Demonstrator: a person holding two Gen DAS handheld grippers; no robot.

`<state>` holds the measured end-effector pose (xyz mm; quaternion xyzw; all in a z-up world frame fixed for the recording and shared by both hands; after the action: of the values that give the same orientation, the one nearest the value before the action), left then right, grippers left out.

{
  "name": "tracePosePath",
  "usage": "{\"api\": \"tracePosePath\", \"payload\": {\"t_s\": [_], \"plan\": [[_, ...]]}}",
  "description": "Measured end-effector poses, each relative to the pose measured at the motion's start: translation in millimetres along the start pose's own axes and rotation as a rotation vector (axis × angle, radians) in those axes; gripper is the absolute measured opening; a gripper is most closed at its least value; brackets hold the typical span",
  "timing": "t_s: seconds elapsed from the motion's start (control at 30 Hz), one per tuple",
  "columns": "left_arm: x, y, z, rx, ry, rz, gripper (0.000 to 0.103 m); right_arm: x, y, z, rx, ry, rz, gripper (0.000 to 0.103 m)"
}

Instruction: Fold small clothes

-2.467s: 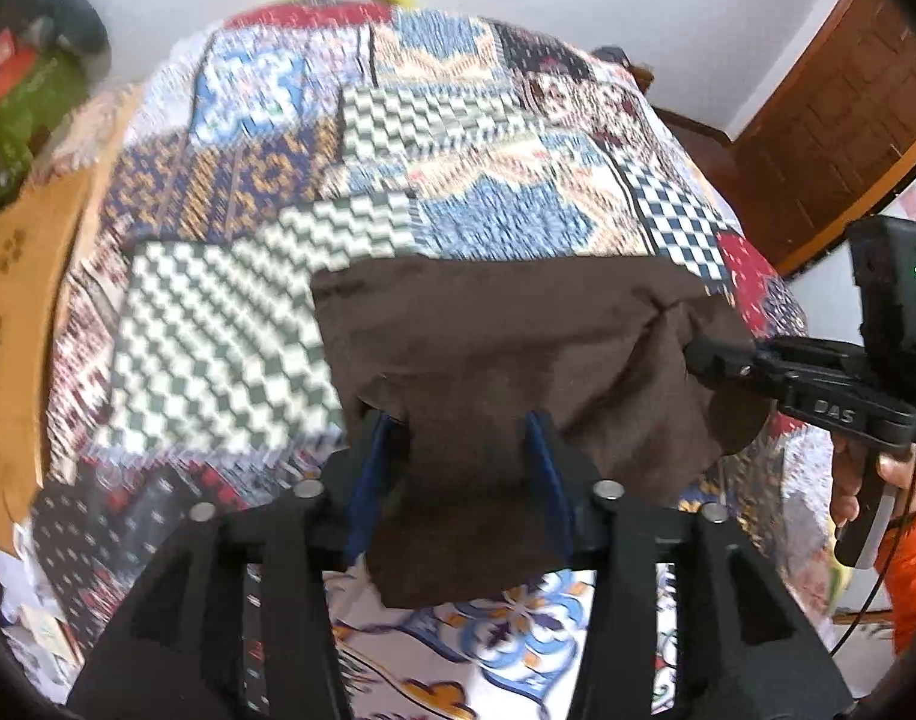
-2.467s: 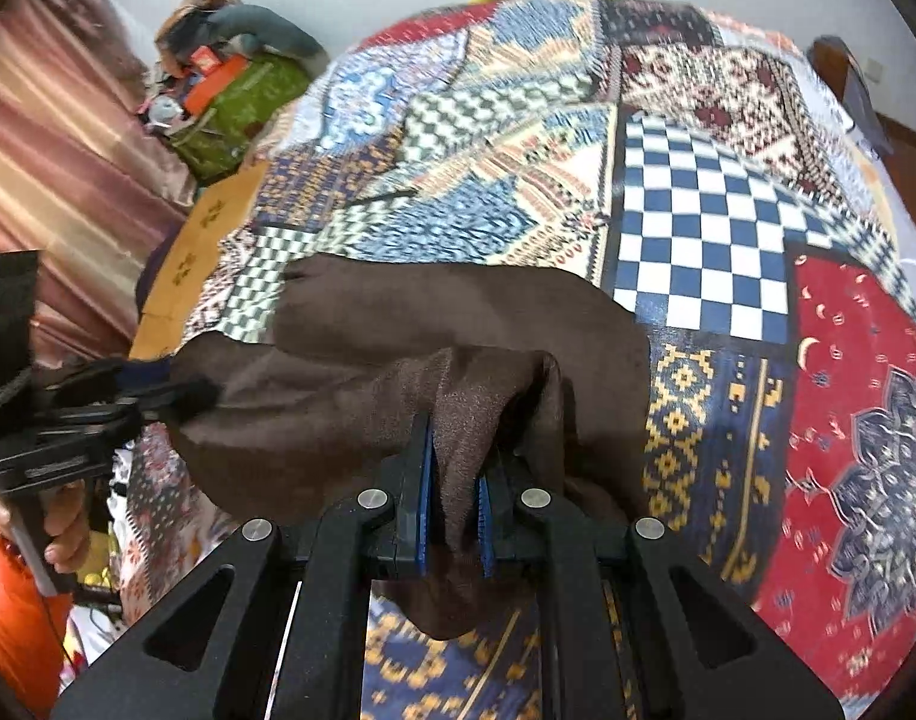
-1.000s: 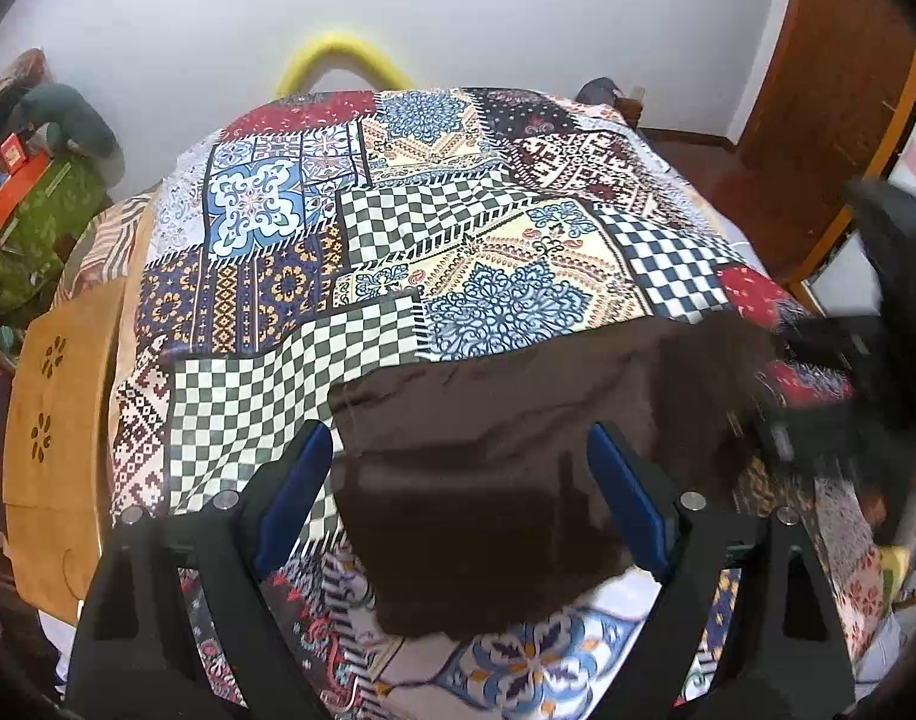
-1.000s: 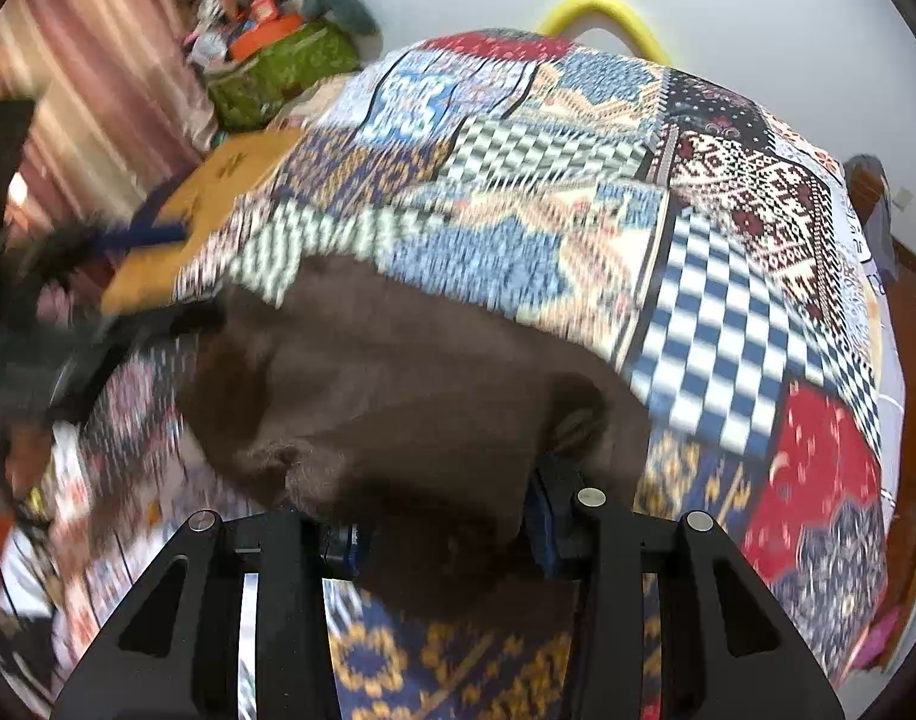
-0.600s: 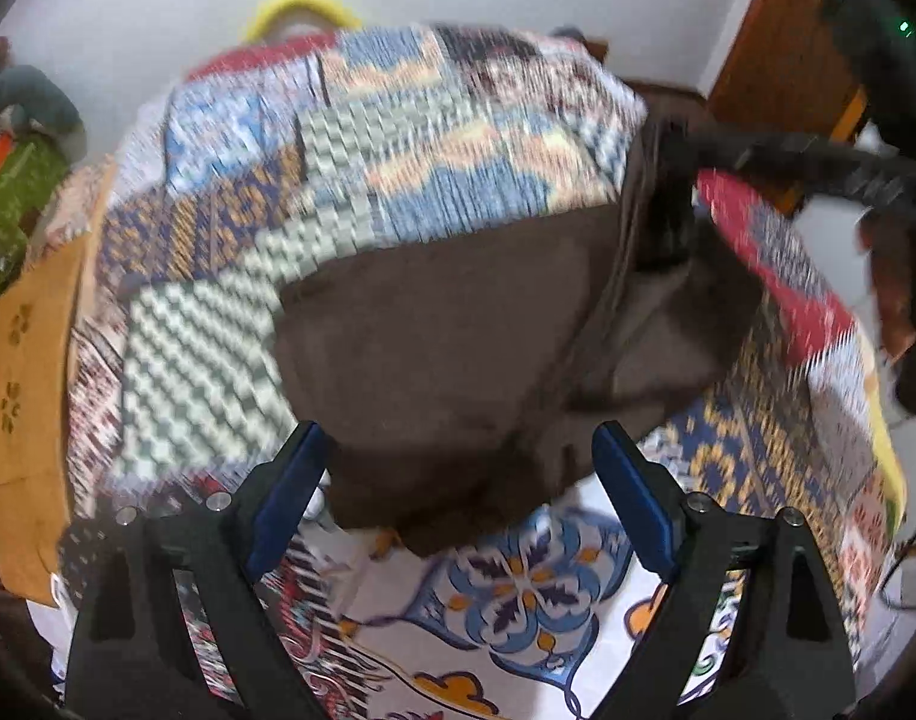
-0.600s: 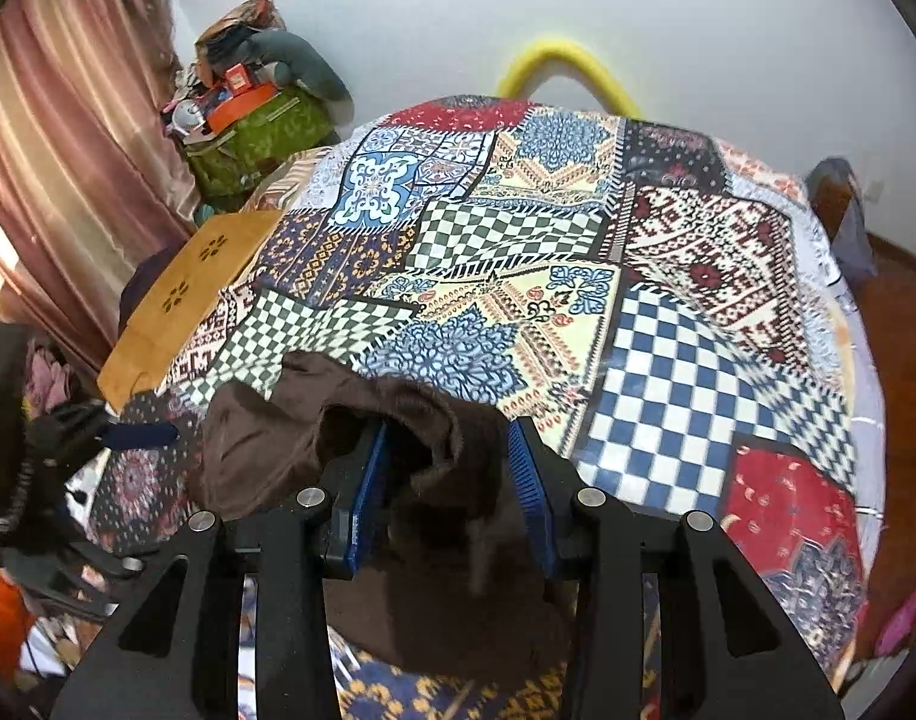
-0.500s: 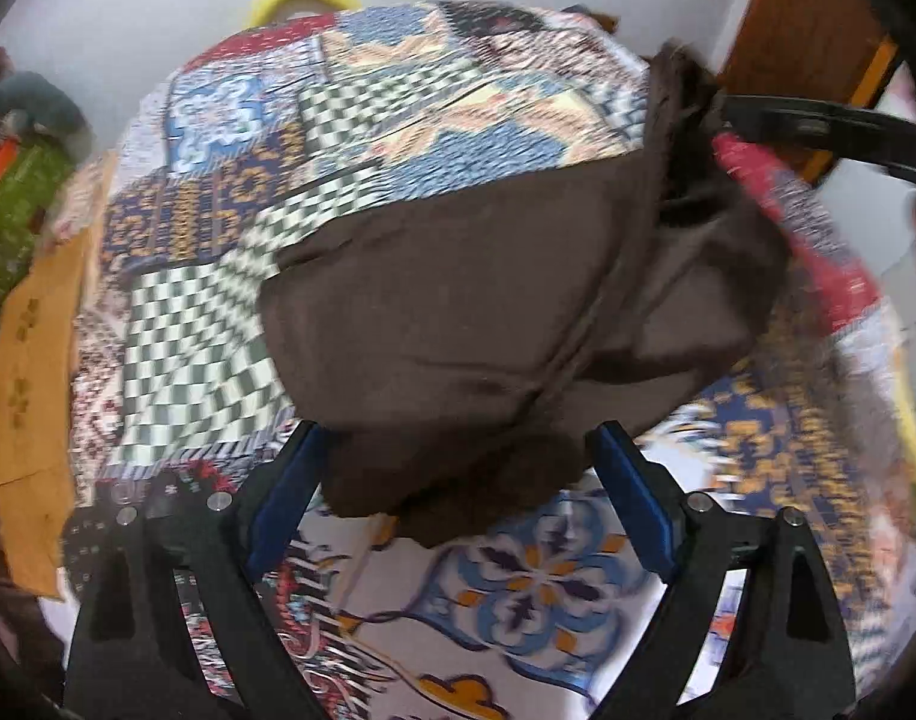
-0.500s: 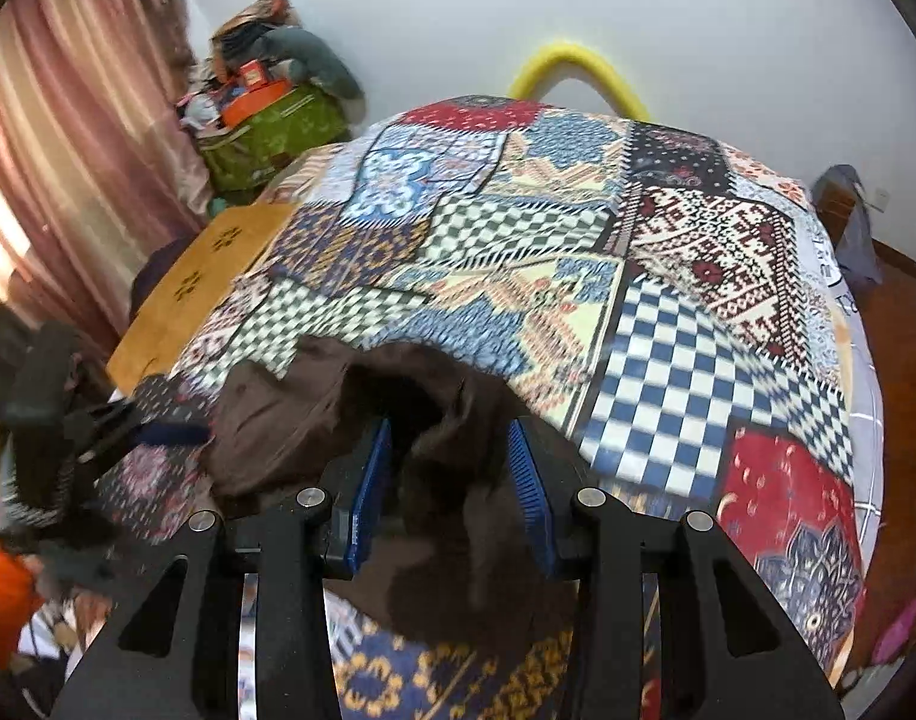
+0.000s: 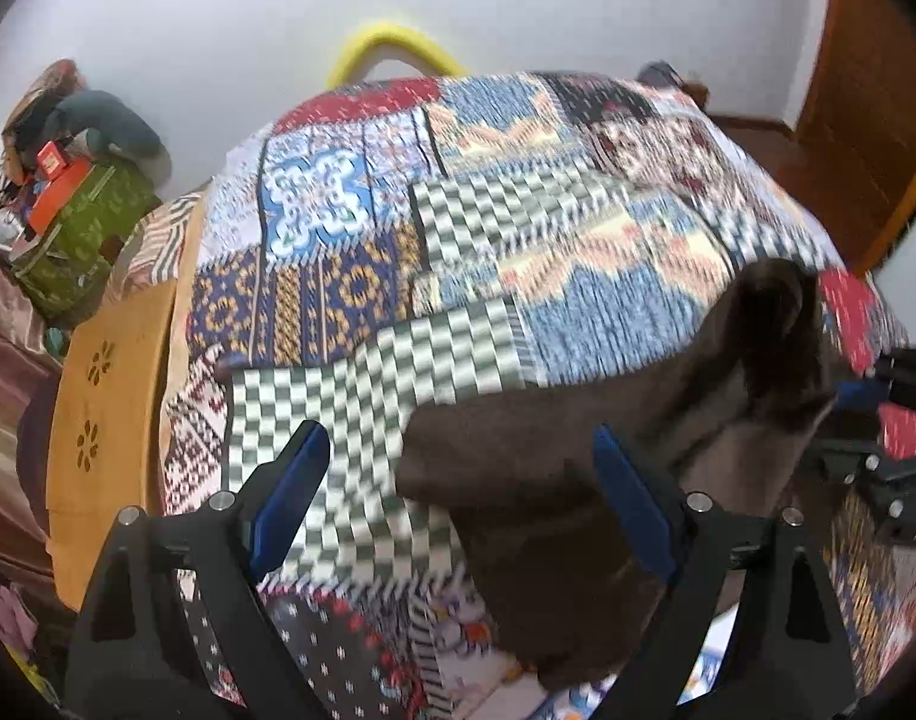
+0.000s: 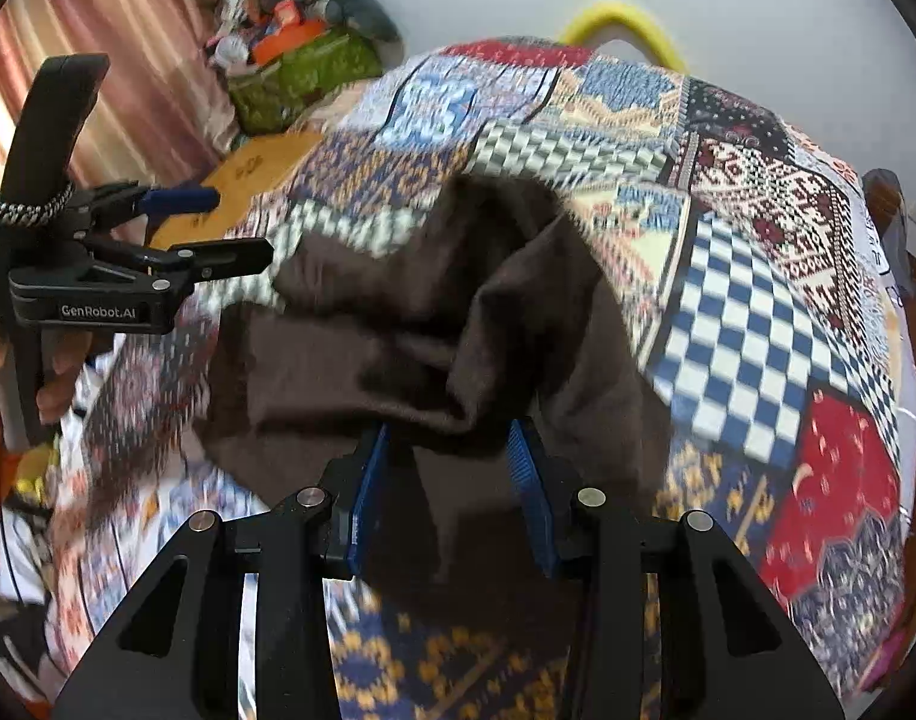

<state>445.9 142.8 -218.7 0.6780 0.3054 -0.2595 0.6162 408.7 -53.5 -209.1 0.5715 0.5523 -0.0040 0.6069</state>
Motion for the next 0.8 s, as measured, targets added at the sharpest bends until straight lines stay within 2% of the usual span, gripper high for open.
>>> {"api": "tracePosePath", "payload": {"t_s": [0.17, 0.3, 0.43, 0.6, 0.67, 0.7, 0.73, 0.77, 0.8], "plan": [[-0.4, 8.2, -11.6, -0.073, -0.031, 0.023, 0.090, -4.2, 15.9, 19.8, 0.068, -0.073, 0.088, 0.035], [-6.0, -12.0, -11.8, -0.058, -0.061, 0.008, 0.090, -16.4, 11.9, 31.8, 0.099, -0.079, 0.095, 0.035], [-3.7, -44.9, -12.7, -0.055, -0.078, -0.045, 0.090, -24.2, -5.4, 39.6, 0.092, -0.089, 0.057, 0.035], [3.5, -85.3, -8.5, -0.140, -0.170, -0.127, 0.087, -17.1, -33.8, 42.2, 0.093, -0.087, -0.014, 0.035], [7.3, -96.1, -0.1, -0.160, -0.225, -0.159, 0.066, -16.6, -39.5, 43.6, 0.108, -0.088, -0.018, 0.034], [9.1, -100.3, 4.9, -0.174, -0.259, -0.175, 0.060, -18.4, -41.4, 43.9, 0.123, -0.083, -0.012, 0.031], [9.7, -102.7, 8.3, -0.188, -0.284, -0.185, 0.046, -19.9, -42.7, 44.2, 0.128, -0.079, -0.012, 0.027], [9.5, -104.2, 11.7, -0.205, -0.311, -0.189, 0.036, -22.9, -44.0, 43.5, 0.135, -0.072, -0.014, 0.023], [8.6, -105.3, 14.8, -0.217, -0.320, -0.189, 0.035, -26.0, -45.7, 42.0, 0.137, -0.069, -0.015, 0.022]]}}
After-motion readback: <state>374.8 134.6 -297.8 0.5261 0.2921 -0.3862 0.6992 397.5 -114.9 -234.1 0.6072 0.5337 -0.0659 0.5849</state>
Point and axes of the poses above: each gripper's, at about its wrist camera, not at the fingertips, and x roughly the way its jaws point, z to its right, y to its top, the point moved 3 cm from there along x, roughly the way its jaws point, and after that the axes turned 11 degrees about z, right-handed, at the moved point
